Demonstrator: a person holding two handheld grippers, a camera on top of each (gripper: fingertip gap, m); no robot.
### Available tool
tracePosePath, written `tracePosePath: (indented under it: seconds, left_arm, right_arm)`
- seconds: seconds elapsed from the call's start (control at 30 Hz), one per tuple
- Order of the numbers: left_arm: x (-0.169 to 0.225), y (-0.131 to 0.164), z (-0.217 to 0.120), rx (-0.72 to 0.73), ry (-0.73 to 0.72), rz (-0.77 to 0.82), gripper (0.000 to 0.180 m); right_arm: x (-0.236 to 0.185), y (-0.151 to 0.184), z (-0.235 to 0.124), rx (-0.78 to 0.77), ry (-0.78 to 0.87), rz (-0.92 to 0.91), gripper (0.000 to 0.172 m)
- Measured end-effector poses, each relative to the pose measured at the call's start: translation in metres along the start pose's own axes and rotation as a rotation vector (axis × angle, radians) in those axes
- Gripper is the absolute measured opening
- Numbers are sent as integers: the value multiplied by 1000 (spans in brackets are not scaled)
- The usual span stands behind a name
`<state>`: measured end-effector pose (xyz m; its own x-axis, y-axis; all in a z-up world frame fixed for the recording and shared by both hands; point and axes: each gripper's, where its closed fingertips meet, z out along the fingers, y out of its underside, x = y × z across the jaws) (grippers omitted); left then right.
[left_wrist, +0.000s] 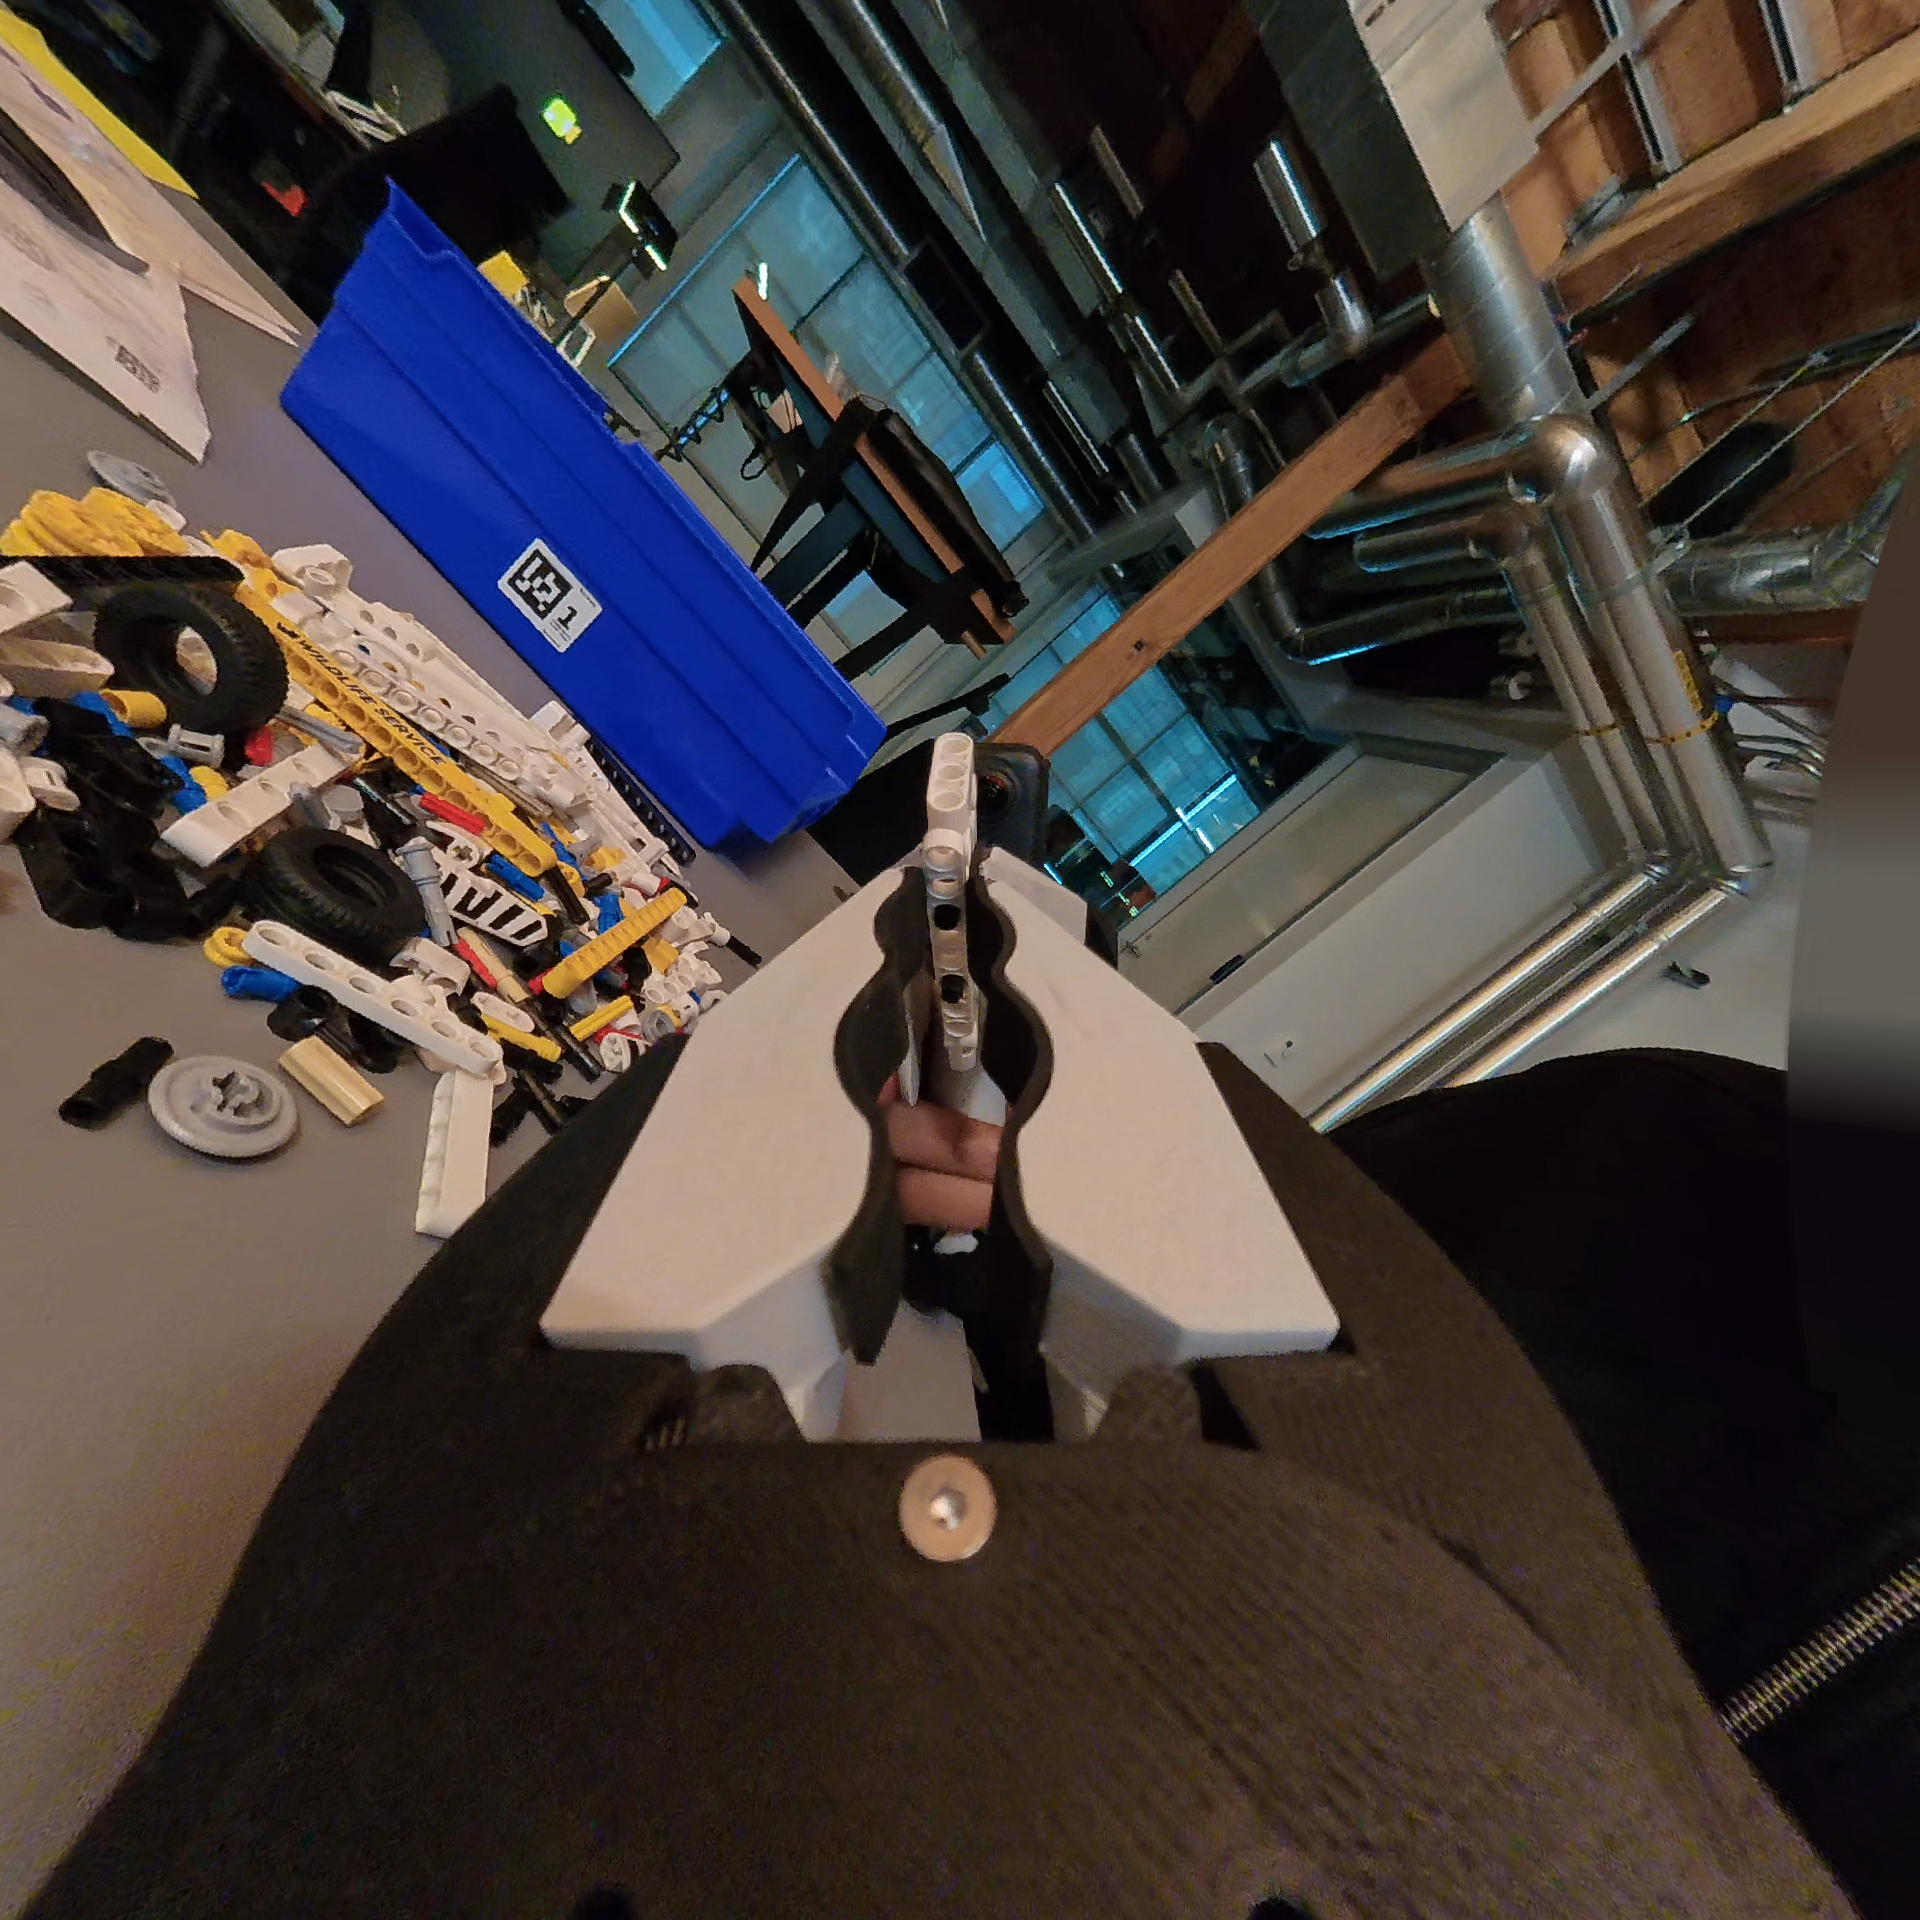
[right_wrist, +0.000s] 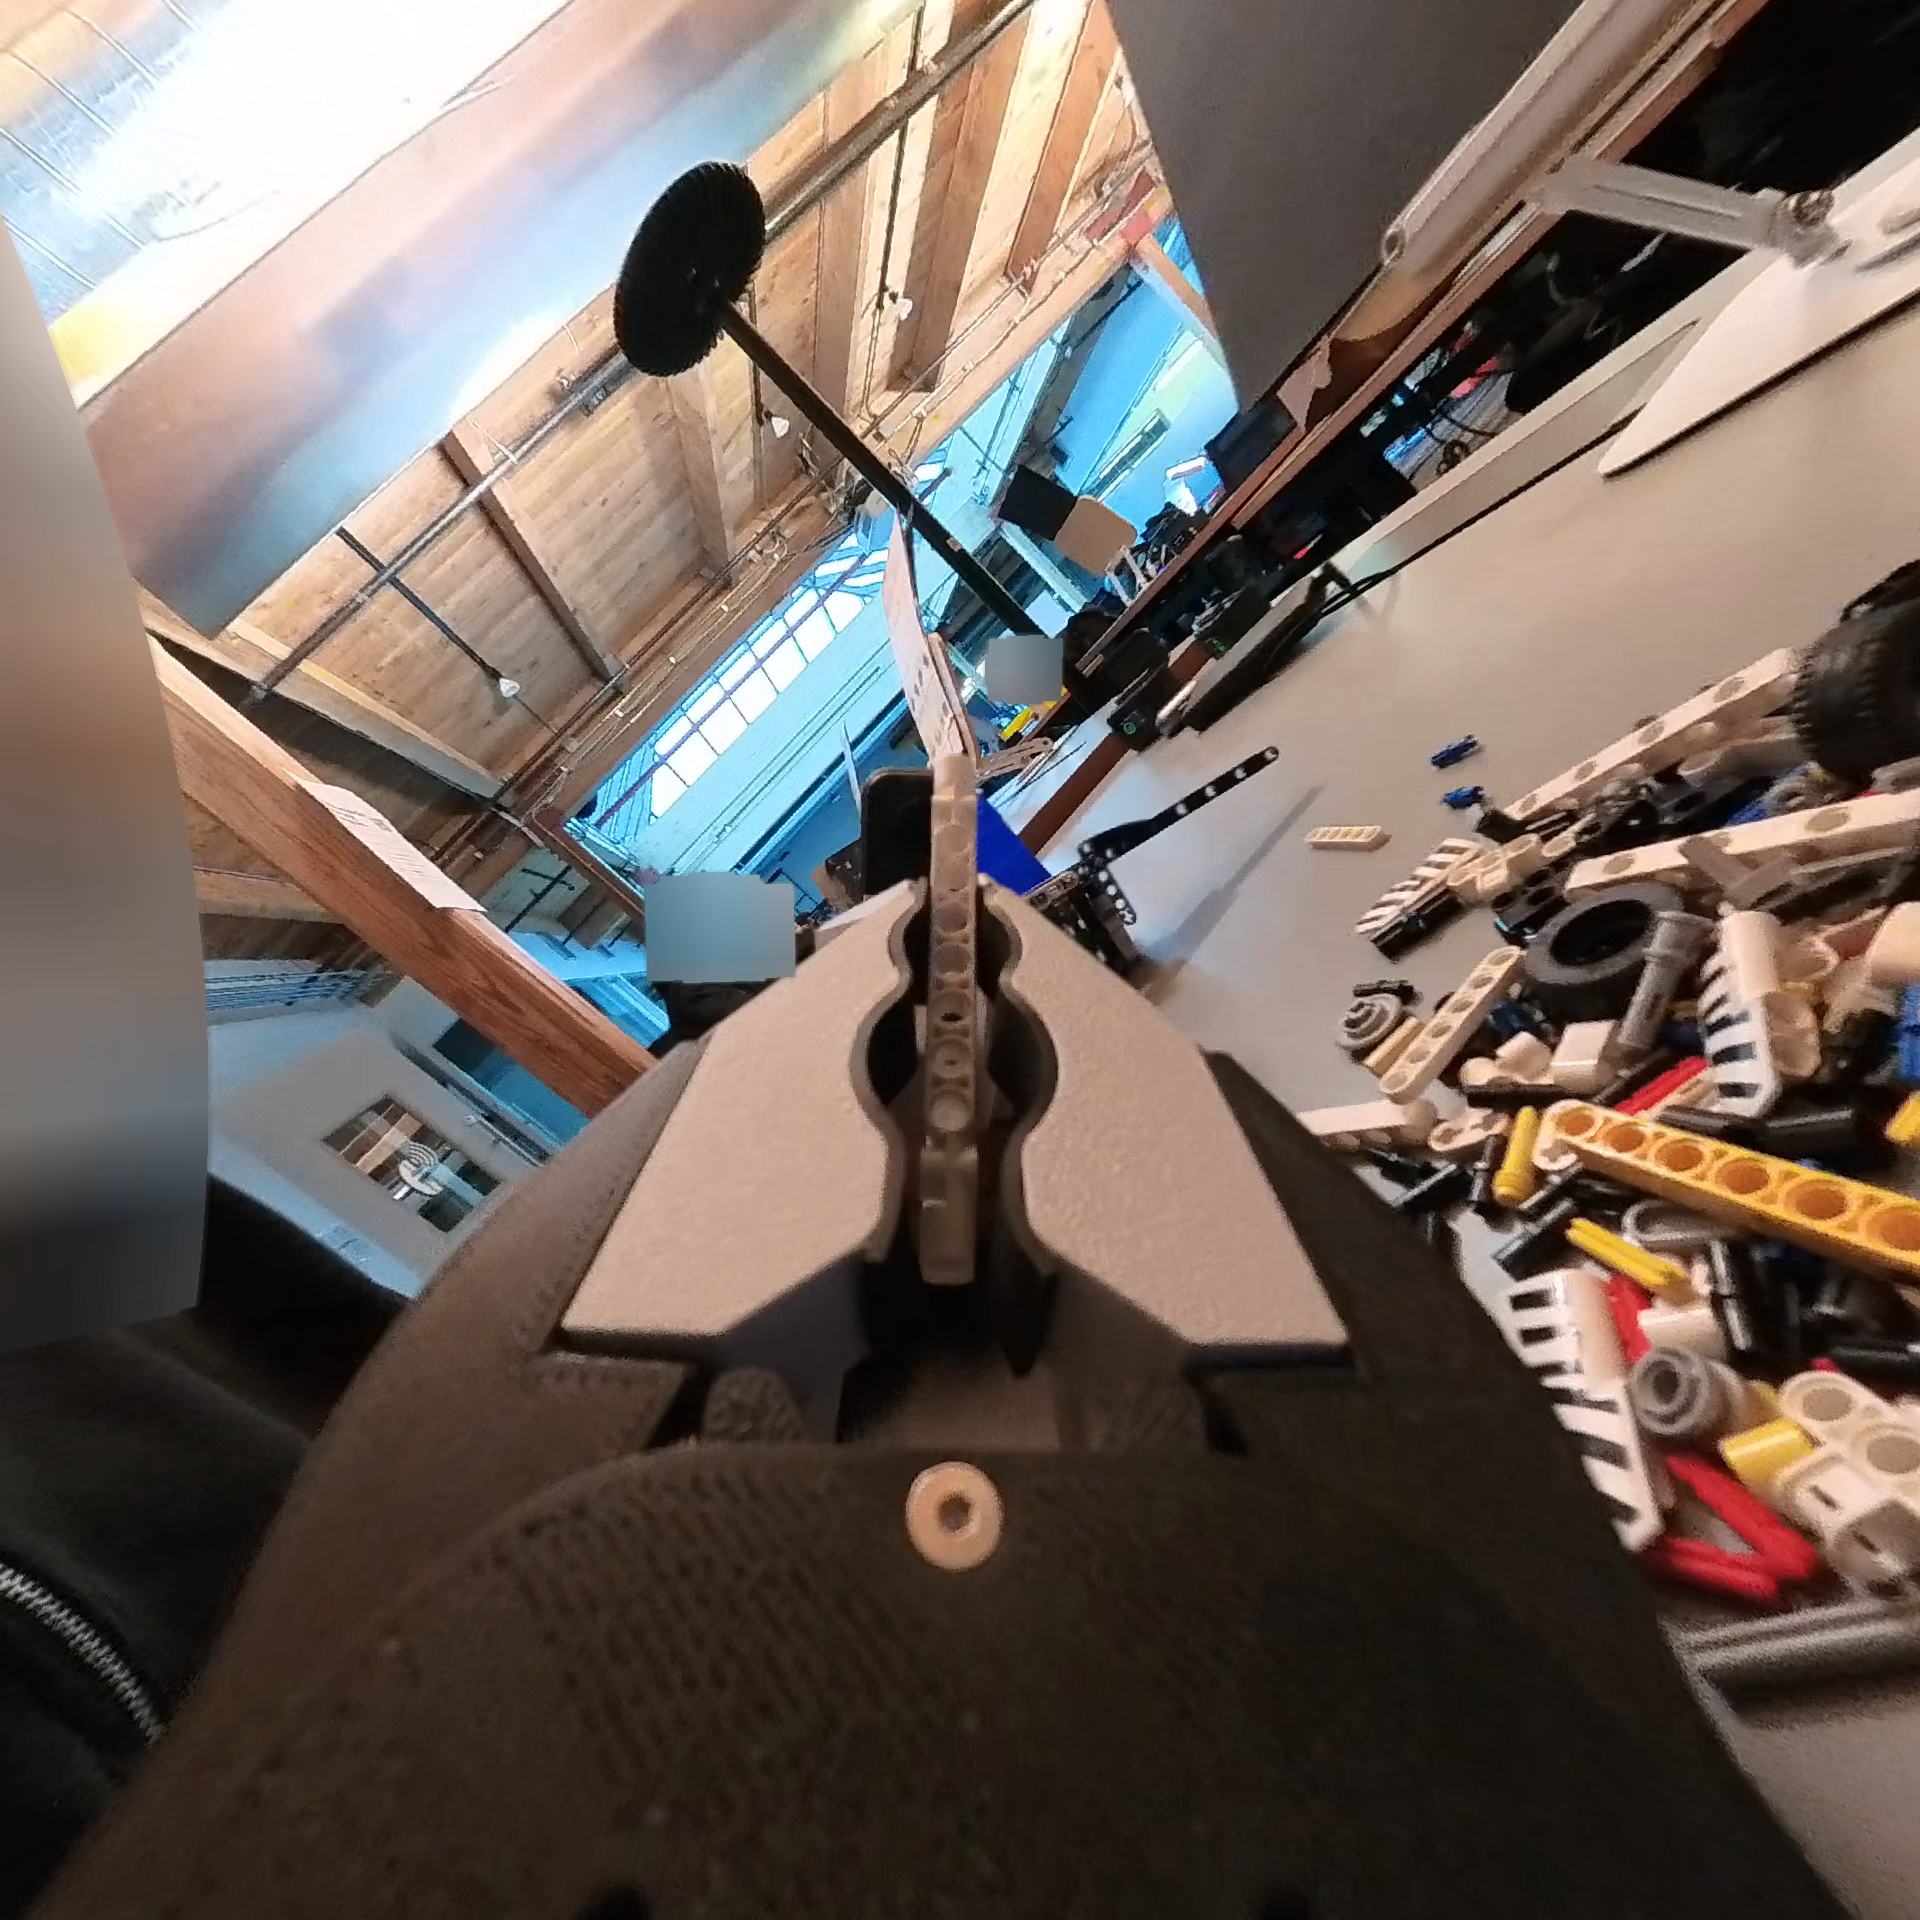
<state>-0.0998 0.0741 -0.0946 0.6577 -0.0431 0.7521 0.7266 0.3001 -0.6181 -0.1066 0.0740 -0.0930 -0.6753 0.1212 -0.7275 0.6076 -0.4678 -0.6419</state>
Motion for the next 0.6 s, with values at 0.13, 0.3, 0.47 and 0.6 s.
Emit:
tracePosePath:
  seconds: [0.13,0.3,0.47,0.6]
  left_arm:
    - [1,0,-1,4,43,-55,5]
    - [2,2,-3,2,65,-74,16]
    - [5,18,8,-77,54,-49,4]
    - [5,18,8,-79,61,-62,4]
  right_arm:
    - [-1,1,1,-7,-26,32,4]
    - [-1,-2,0,9,-7,-28,4]
    - [-5,2,2,-5,-13,-48,4]
    - [-5,2,2,-10,-32,-17,4]
